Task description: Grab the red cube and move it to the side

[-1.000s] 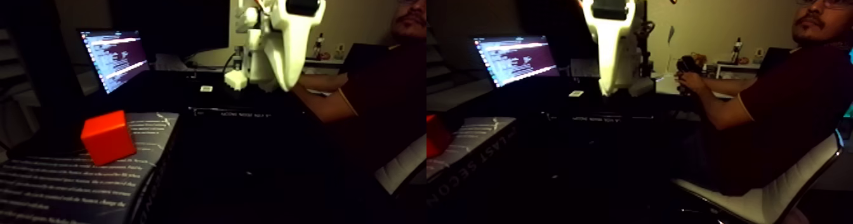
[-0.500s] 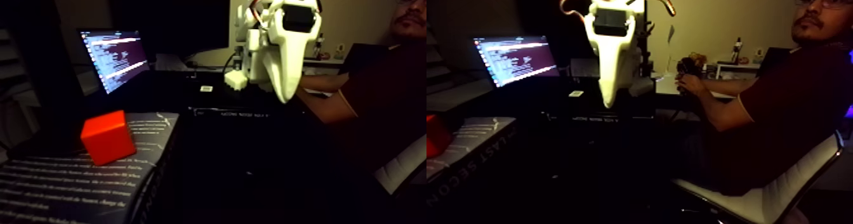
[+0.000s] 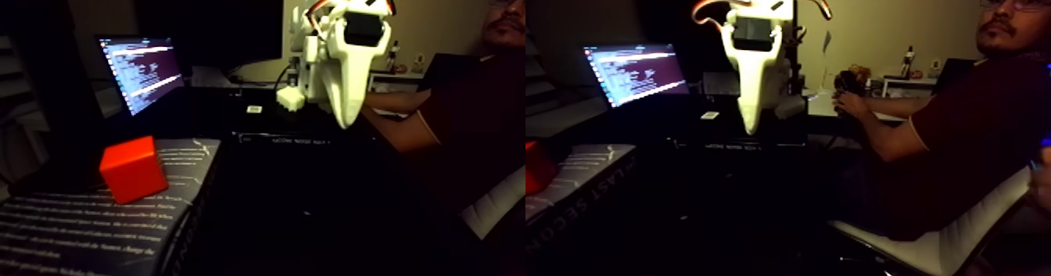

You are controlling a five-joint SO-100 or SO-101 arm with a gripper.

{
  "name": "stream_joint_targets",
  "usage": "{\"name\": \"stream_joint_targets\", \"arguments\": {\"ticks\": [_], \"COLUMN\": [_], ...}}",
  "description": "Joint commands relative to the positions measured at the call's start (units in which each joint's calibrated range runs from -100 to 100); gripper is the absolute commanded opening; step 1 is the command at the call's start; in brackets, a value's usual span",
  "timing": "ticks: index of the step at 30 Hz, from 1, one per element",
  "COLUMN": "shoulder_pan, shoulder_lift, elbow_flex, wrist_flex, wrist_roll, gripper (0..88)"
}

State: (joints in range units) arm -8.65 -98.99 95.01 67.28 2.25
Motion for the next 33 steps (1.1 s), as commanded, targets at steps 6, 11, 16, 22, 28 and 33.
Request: {"name": "stream_joint_targets", "arguments": {"ticks": [6, 11, 16, 22, 28, 33], "shoulder_pan": [0.4, 0.2, 0.3, 0.2, 0.2, 0.2], "shoulder_lift": [-0.2, -0.2, -0.2, -0.2, -0.2, -0.2], "elbow_flex": [-0.7, -0.5, -0.5, -0.5, -0.5, -0.5], "wrist_flex": [0.4, -0.6, -0.6, -0.6, -0.6, -0.6], "wrist_roll": [0.3, 0.3, 0.2, 0.3, 0.3, 0.3], "gripper": [0.6, 0.7, 0.7, 0.7, 0.7, 0.7]}}
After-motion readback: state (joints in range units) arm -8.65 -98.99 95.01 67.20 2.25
